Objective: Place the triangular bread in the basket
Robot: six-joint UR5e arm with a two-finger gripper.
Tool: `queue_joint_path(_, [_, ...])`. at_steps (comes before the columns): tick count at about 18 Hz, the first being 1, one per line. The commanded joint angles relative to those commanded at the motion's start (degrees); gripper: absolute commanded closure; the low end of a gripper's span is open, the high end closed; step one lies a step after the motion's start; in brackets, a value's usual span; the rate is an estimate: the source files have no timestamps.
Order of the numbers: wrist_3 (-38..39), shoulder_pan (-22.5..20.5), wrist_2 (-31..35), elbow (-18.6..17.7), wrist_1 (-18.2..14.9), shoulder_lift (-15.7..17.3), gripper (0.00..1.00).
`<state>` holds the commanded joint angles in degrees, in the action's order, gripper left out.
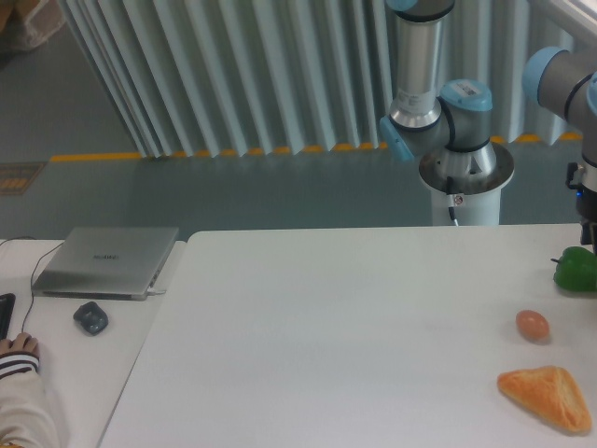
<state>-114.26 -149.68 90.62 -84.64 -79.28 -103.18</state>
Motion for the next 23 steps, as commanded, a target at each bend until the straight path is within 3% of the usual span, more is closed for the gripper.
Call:
queue_joint_path(8, [0.6, 0.0, 0.0, 0.3, -0.2, 0.0, 0.0])
queue_joint_path(12, [1.0, -1.1, -3.8, -1.6, 0.0, 0.1, 0.0])
queue_joint_path(15, [10.1, -1.2, -4.0, -2.7, 2.3, 0.1, 0.0])
queue_joint_path(18, [25.4, 2.9, -3.5, -3.3, 4.1, -0.6, 0.0])
queue_joint_path(23, [37.3, 7.2, -3.0, -3.3, 10.0, -3.6, 0.0])
